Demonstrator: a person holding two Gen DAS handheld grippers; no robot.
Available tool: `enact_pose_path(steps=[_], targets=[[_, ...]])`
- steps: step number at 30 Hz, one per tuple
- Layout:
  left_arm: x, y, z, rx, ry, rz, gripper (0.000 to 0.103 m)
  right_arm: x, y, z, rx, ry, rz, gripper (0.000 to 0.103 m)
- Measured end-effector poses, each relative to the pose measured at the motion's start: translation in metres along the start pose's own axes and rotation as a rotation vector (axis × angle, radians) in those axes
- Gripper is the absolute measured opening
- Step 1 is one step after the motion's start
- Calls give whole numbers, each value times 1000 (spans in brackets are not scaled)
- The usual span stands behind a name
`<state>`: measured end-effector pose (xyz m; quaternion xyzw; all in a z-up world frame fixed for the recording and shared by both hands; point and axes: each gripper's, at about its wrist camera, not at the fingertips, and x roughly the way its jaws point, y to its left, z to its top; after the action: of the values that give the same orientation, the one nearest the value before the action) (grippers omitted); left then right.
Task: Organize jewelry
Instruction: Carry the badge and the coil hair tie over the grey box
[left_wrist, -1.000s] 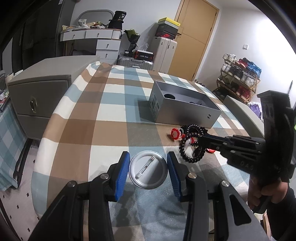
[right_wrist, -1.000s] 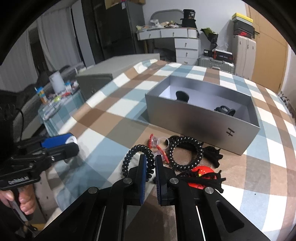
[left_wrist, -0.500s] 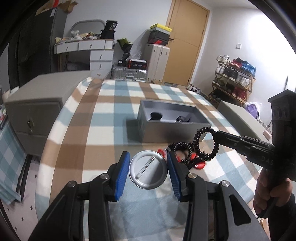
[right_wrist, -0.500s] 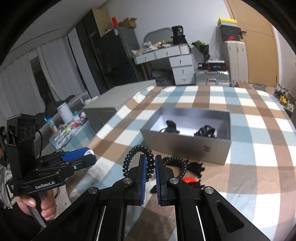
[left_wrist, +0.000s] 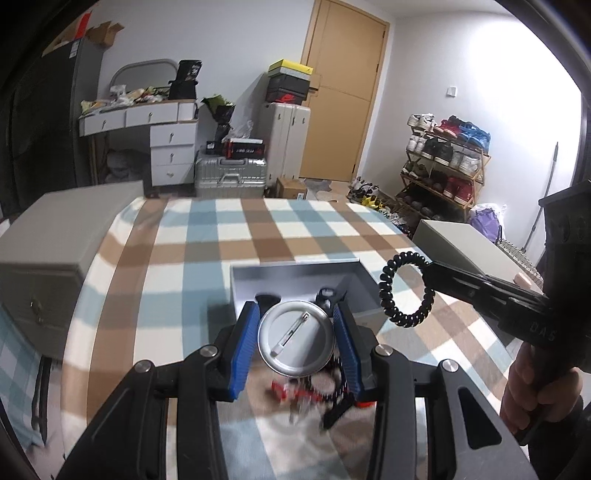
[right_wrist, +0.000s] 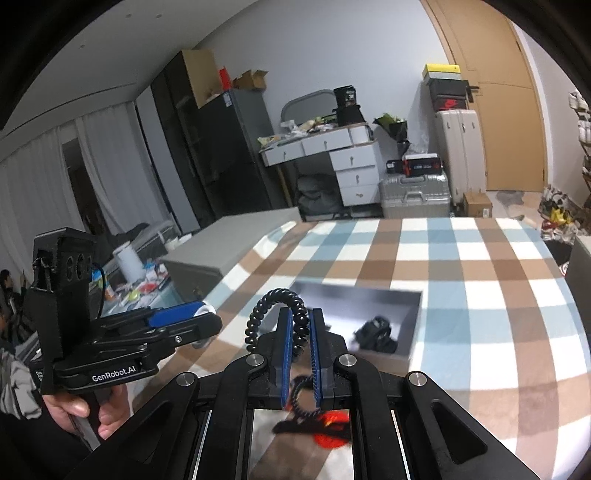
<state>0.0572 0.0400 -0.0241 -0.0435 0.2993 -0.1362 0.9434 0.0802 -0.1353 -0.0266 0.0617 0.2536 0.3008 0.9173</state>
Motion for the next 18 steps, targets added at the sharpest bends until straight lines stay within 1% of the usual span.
enact_pose_path(steps=[8, 14, 18], targets=[[32, 1, 17, 4, 23, -16, 36, 22, -22, 20, 18, -15, -1, 9], [61, 2, 22, -3, 72, -30, 36, 50, -37, 24, 26, 19, -3, 9], [78, 1, 19, 3, 113, -29, 36, 71, -47, 19, 28, 64, -16, 9]])
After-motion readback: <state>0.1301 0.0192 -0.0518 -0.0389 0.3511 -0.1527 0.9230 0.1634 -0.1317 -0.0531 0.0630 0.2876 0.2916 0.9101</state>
